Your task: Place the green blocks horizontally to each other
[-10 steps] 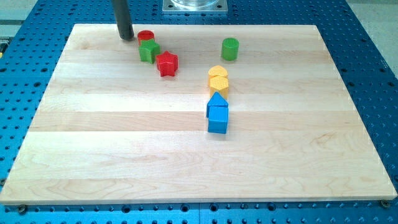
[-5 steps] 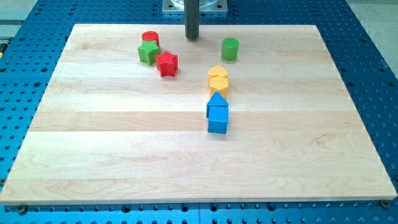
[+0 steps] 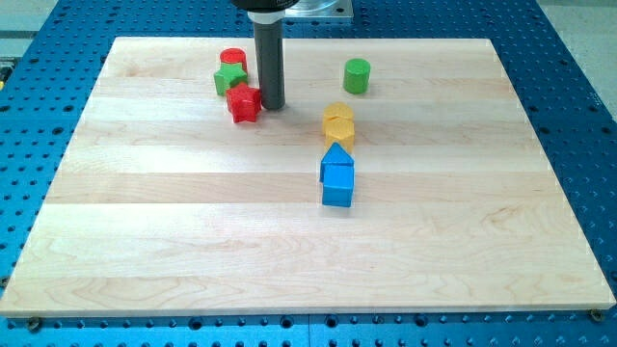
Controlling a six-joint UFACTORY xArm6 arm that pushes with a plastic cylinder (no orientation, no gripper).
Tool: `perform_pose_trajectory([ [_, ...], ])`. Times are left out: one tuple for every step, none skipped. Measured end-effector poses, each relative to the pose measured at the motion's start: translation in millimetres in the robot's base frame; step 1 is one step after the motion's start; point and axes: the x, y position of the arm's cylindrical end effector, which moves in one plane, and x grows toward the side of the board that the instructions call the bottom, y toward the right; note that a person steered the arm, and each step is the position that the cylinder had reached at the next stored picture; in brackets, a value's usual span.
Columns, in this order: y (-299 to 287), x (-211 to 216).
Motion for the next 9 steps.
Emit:
perform_pose_trajectory([
  [-17.3,5.7],
  [-30.4,10.3],
  [-29.9,10.3],
  [-5.8,9.0],
  [32.6,-23.8],
  [47.4,-72.6],
  [33.8,-117.6],
  [-17.7,-143.4],
  [-85.6,-142.1],
])
